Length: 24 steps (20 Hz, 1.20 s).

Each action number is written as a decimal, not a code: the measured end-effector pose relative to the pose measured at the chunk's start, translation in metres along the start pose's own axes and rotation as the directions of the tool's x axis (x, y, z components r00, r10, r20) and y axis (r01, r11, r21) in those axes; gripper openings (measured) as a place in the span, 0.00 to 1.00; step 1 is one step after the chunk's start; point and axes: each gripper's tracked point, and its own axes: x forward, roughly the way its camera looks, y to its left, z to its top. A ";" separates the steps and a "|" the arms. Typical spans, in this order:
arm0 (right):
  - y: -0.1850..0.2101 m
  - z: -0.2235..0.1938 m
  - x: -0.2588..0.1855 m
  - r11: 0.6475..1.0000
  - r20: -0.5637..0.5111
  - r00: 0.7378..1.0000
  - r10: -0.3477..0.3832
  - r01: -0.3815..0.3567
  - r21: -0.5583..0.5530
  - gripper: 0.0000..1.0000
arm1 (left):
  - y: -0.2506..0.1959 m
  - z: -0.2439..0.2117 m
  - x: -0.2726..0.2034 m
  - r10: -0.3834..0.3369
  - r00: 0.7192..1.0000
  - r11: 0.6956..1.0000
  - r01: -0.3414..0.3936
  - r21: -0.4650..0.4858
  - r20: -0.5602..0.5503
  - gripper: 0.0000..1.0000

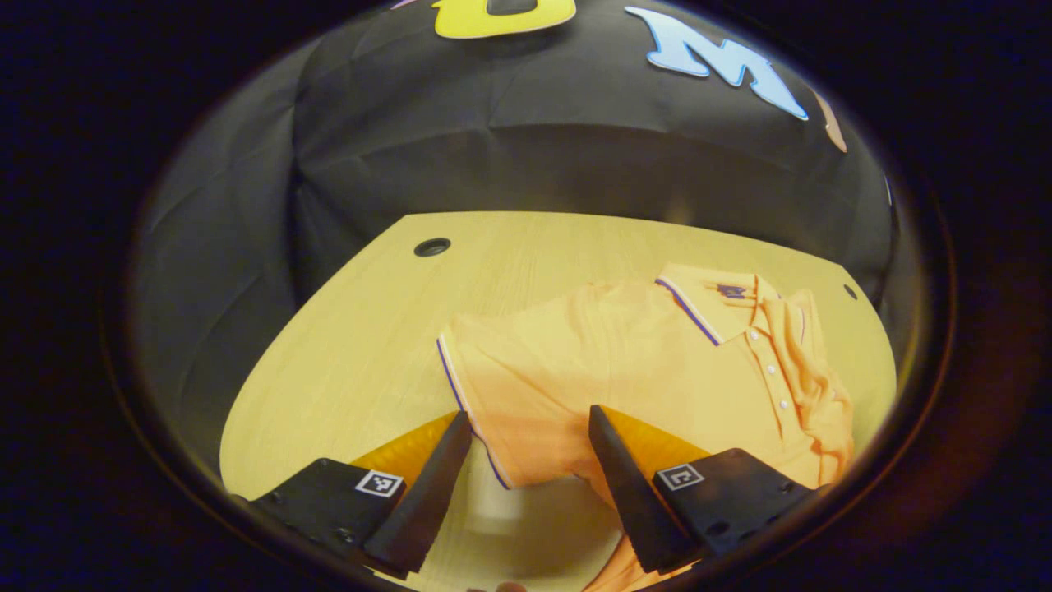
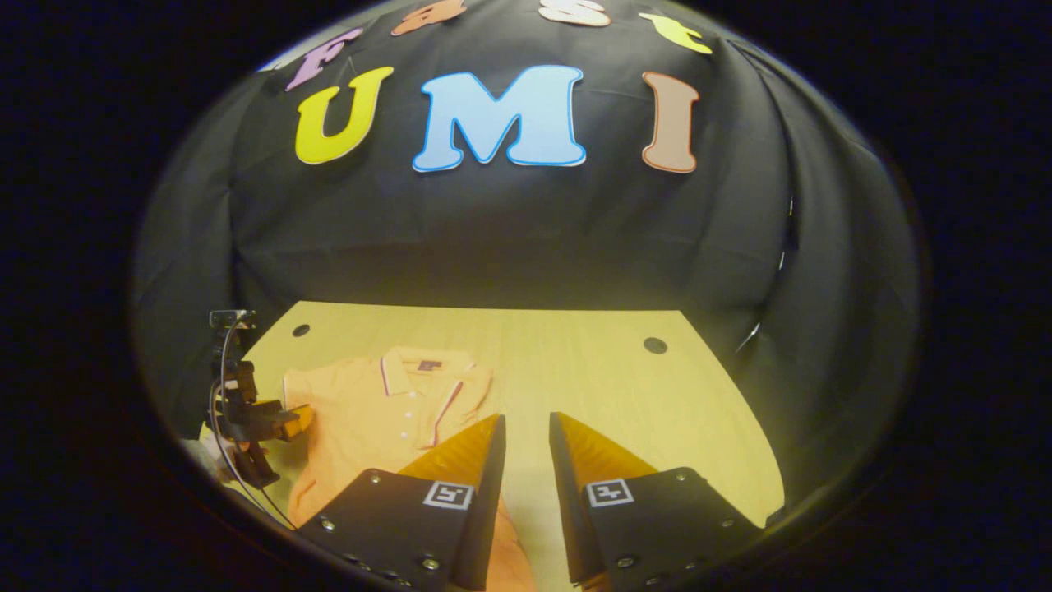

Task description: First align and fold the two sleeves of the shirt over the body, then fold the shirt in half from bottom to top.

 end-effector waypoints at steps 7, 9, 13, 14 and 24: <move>-0.004 -0.006 0.003 1.000 -0.021 1.000 -0.010 0.011 0.019 0.35 | -0.001 -0.008 0.003 0.018 1.000 1.000 -0.019 -0.020 -0.021 0.98; -0.003 -0.006 0.003 1.000 -0.024 1.000 -0.006 0.007 0.026 0.35 | -0.005 -0.007 0.006 0.007 1.000 1.000 -0.007 -0.012 -0.023 0.91; -0.002 -0.007 0.004 0.999 -0.028 1.000 -0.004 0.005 0.032 0.35 | -0.009 -0.003 0.004 -0.002 1.000 1.000 0.002 -0.018 -0.017 0.41; -0.002 -0.006 0.004 0.999 -0.027 1.000 -0.004 0.005 0.035 0.35 | -0.007 -0.003 0.007 0.000 1.000 1.000 0.000 -0.021 -0.012 0.37; -0.012 -0.008 0.001 0.998 -0.028 1.000 -0.013 0.015 0.057 0.35 | -0.017 0.008 -0.001 0.033 0.999 0.997 -0.031 0.068 -0.026 0.06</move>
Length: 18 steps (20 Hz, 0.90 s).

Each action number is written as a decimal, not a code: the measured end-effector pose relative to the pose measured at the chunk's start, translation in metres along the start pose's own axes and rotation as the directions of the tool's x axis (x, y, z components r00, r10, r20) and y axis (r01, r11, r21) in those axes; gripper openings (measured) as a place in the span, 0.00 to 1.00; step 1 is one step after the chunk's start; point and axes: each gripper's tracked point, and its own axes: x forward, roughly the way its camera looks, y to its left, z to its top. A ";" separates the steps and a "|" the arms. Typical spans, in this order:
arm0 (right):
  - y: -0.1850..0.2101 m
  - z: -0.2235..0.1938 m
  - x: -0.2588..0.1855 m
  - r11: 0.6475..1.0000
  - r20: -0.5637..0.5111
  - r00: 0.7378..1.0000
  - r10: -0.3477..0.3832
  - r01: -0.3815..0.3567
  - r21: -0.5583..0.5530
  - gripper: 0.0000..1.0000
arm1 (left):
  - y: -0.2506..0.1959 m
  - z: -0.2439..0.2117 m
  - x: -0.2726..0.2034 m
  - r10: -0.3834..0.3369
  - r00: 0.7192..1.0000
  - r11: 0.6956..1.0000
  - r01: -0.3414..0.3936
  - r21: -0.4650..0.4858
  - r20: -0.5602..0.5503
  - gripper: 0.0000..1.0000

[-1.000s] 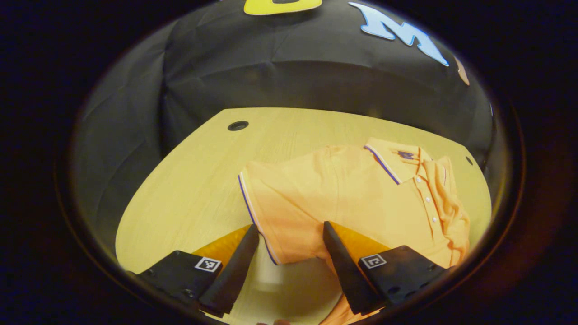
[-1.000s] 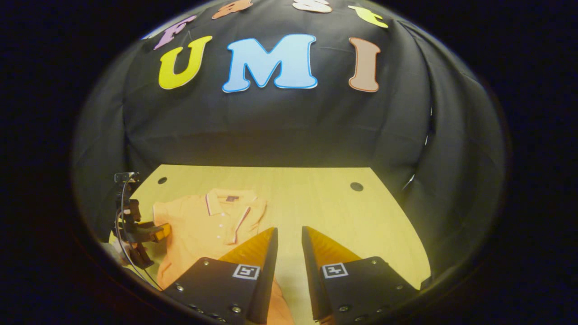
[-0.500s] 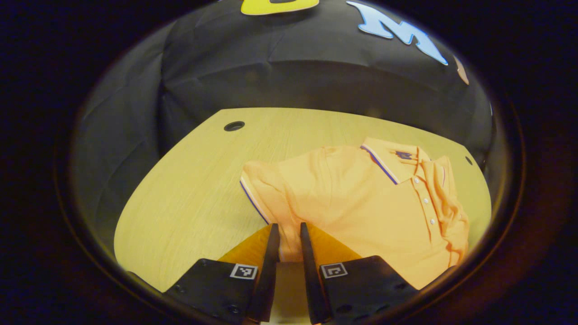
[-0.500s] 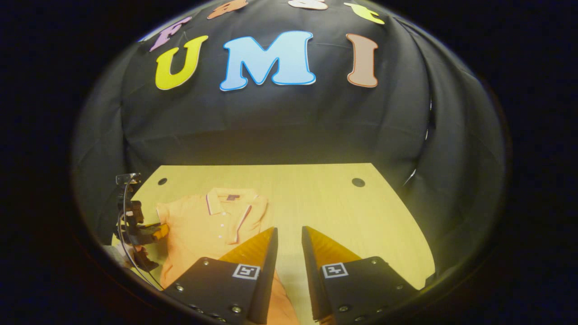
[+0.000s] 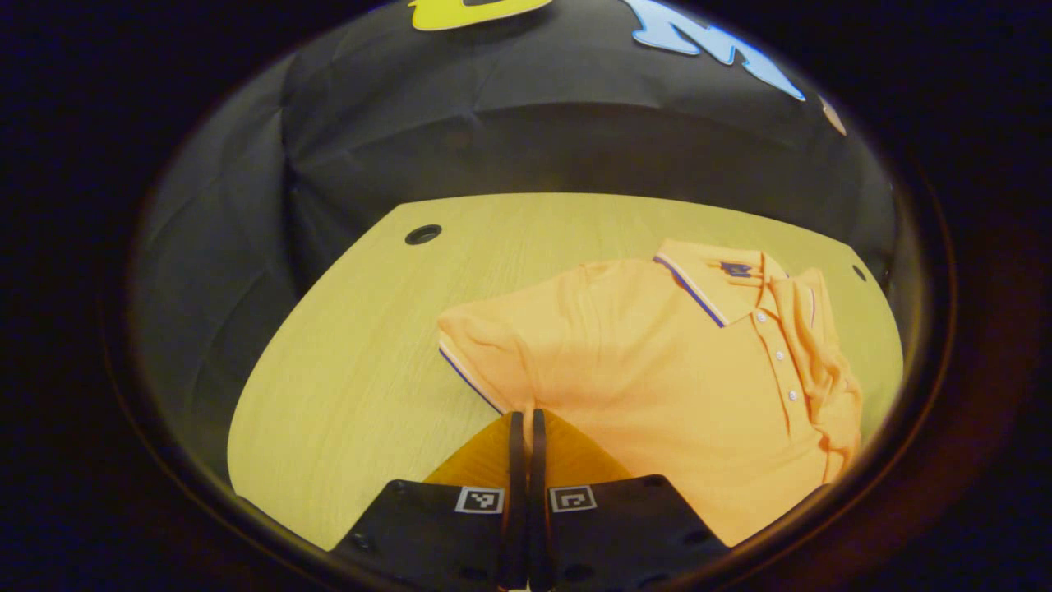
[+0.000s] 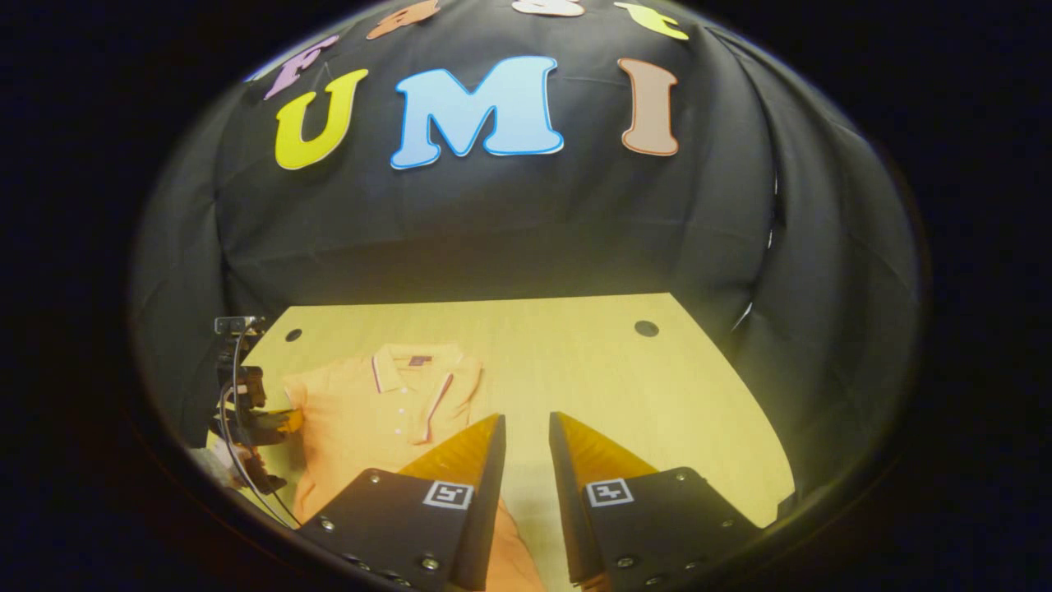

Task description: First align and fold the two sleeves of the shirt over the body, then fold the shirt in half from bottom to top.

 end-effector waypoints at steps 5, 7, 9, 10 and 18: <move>-0.007 -0.004 -0.003 1.000 -0.002 1.000 -0.002 0.002 0.018 0.36 | -0.023 0.042 -0.020 -0.036 0.995 0.995 0.026 0.096 0.098 0.06; -0.009 -0.006 -0.004 1.000 -0.004 1.000 -0.003 0.003 0.027 0.36 | -0.042 0.058 -0.028 -0.067 0.989 0.989 0.048 0.140 0.133 0.06; -0.012 -0.008 -0.007 0.999 -0.002 1.000 -0.007 0.007 0.035 0.36 | -0.067 0.070 -0.037 -0.108 0.981 0.979 0.077 0.188 0.161 0.06; -0.014 -0.009 -0.008 0.999 -0.001 1.000 -0.011 0.011 0.039 0.35 | -0.079 0.076 -0.042 -0.131 0.976 0.973 0.094 0.210 0.171 0.06; -0.044 -0.026 -0.024 0.994 -0.011 0.998 -0.068 0.068 0.090 0.35 | -0.170 0.069 -0.058 -0.278 0.949 0.906 0.206 0.369 0.151 0.06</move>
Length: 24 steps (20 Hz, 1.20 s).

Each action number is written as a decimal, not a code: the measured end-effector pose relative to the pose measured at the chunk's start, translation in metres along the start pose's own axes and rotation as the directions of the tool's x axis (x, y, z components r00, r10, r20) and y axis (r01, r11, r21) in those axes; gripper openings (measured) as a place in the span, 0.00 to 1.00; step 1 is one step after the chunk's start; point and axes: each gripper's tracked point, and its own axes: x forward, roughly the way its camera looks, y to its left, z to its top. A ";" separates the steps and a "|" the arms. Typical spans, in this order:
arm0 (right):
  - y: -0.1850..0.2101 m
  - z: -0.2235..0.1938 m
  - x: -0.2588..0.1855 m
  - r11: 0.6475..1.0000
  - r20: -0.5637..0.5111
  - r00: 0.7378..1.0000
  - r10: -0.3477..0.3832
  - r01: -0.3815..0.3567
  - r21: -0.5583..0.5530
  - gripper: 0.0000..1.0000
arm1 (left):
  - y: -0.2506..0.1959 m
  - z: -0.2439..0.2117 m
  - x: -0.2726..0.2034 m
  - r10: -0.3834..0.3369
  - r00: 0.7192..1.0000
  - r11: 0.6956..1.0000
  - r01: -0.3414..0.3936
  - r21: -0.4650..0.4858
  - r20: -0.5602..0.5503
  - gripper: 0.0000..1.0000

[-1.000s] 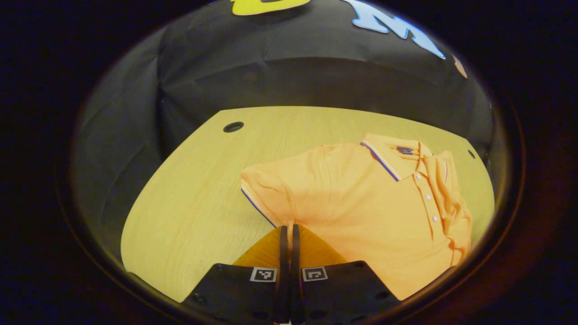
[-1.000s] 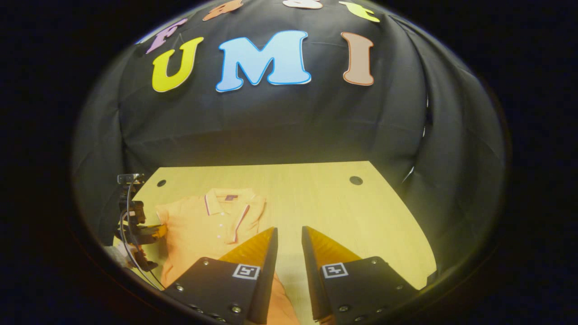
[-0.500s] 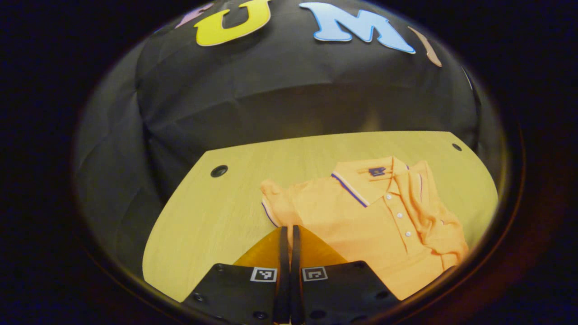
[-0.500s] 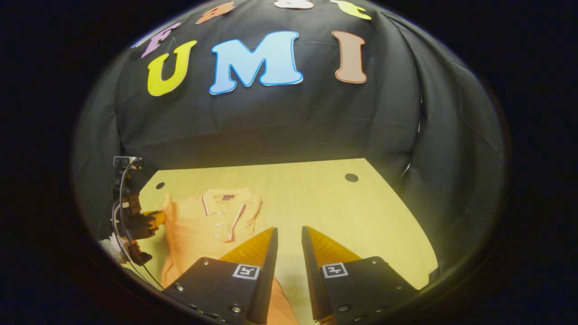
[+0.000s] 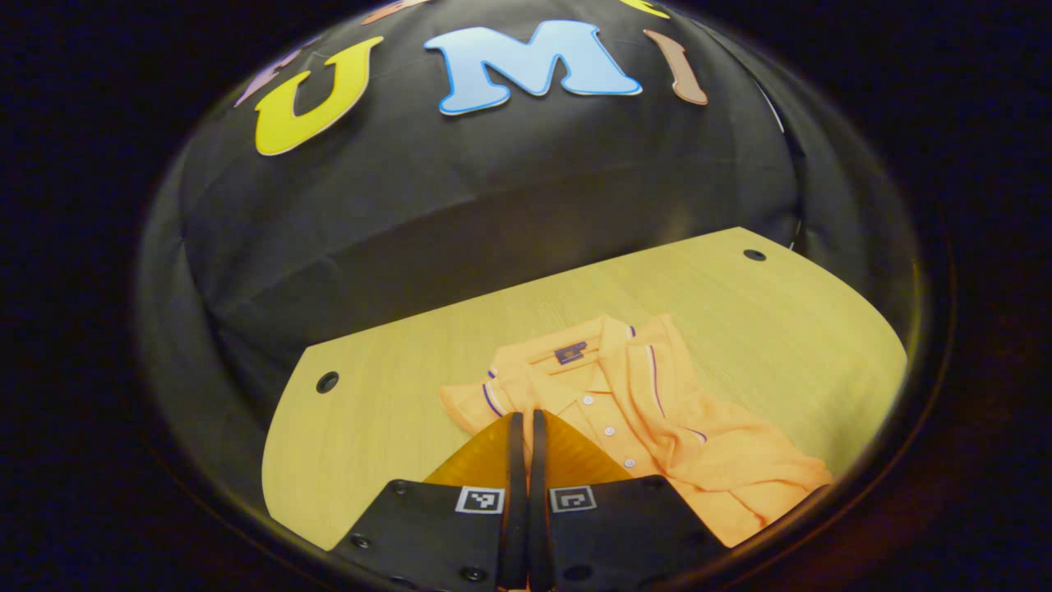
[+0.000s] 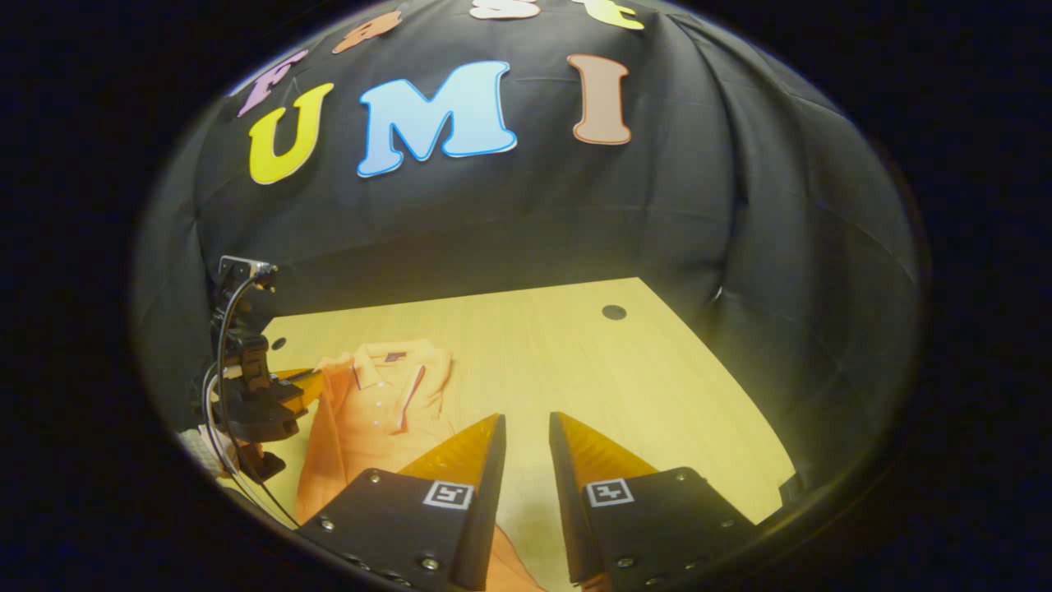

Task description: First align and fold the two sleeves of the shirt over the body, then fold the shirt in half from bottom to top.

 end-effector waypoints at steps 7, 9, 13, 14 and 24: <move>-0.035 -0.012 -0.016 0.997 -0.007 0.998 -0.063 0.064 0.043 0.35 | -0.045 -0.037 0.020 -0.062 0.994 0.996 0.067 0.057 -0.094 0.06; -0.043 -0.015 -0.020 0.996 -0.008 0.997 -0.075 0.075 0.046 0.35 | -0.052 -0.044 0.022 -0.069 0.991 0.995 0.076 0.060 -0.116 0.06; -0.052 -0.021 -0.023 0.995 -0.011 0.997 -0.081 0.082 0.049 0.35 | -0.054 -0.046 0.024 -0.076 0.989 0.996 0.081 0.039 -0.123 0.11; -0.053 -0.023 -0.024 0.996 -0.012 0.997 -0.079 0.080 0.049 0.35 | -0.060 -0.047 0.021 -0.094 0.987 0.995 0.097 0.023 -0.129 0.17; -0.022 -0.041 -0.012 0.999 -0.033 0.998 0.045 -0.045 0.003 0.35 | -0.020 -0.041 -0.042 -0.038 0.996 0.997 0.031 -0.076 -0.086 0.54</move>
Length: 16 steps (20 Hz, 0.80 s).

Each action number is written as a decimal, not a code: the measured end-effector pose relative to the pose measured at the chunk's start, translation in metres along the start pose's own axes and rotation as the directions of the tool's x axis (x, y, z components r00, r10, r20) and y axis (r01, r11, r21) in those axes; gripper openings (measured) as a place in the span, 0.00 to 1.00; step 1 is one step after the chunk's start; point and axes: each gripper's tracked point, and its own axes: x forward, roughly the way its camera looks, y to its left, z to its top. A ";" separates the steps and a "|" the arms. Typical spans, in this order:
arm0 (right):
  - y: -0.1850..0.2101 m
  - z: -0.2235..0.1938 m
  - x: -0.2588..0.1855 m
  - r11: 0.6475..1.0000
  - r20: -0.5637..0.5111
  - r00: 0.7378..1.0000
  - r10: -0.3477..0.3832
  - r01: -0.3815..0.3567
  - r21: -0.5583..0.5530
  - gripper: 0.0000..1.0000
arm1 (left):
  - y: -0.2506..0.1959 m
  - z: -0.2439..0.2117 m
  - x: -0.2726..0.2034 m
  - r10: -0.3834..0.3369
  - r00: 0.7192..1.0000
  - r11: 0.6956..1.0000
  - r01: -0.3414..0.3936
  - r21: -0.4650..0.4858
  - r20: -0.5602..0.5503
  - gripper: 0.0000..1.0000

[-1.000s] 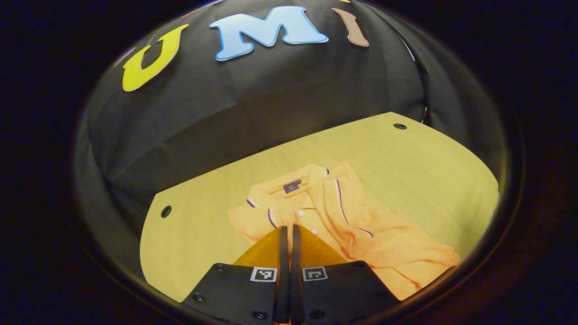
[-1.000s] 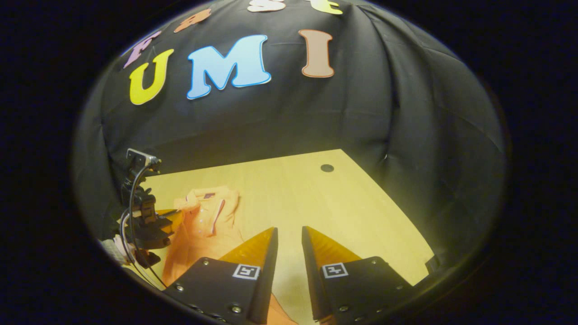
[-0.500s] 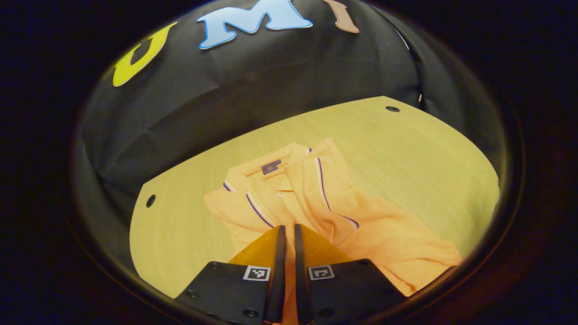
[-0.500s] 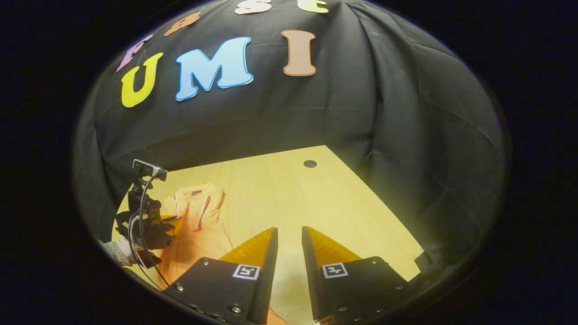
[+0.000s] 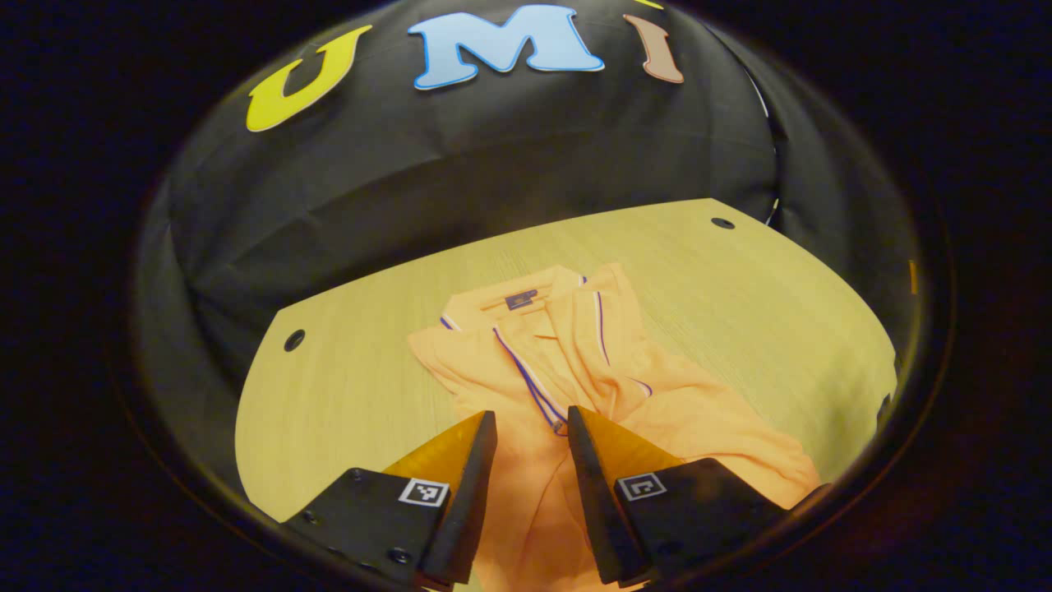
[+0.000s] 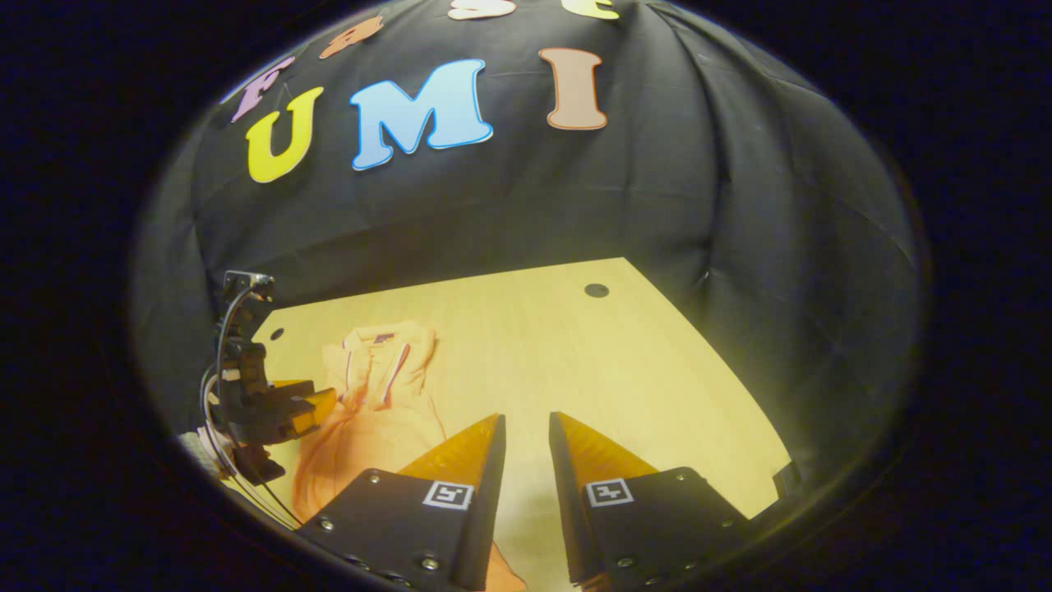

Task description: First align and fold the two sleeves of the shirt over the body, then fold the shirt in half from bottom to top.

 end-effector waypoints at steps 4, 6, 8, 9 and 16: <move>0.019 -0.019 0.004 0.997 -0.040 0.997 0.070 -0.071 -0.042 0.35 | 0.025 -0.012 -0.045 0.044 0.999 0.999 -0.043 -0.032 0.017 0.60; 0.030 -0.032 0.007 0.992 -0.070 0.992 0.104 -0.109 -0.064 0.33 | 0.031 -0.024 -0.065 0.057 0.998 0.998 -0.056 -0.037 0.015 0.55; 0.040 -0.045 0.006 0.985 -0.109 0.984 0.139 -0.149 -0.088 0.35 | 0.034 -0.041 -0.085 0.064 0.998 0.997 -0.064 -0.044 0.006 0.55; 0.044 -0.055 0.008 0.980 -0.133 0.979 0.156 -0.170 -0.102 0.35 | 0.034 -0.050 -0.094 0.062 0.998 0.997 -0.062 -0.044 -0.001 0.55; 0.075 -0.118 0.005 0.933 -0.319 0.914 0.252 -0.317 -0.170 0.47 | 0.032 -0.127 -0.148 0.045 0.995 0.999 -0.048 -0.023 -0.093 0.67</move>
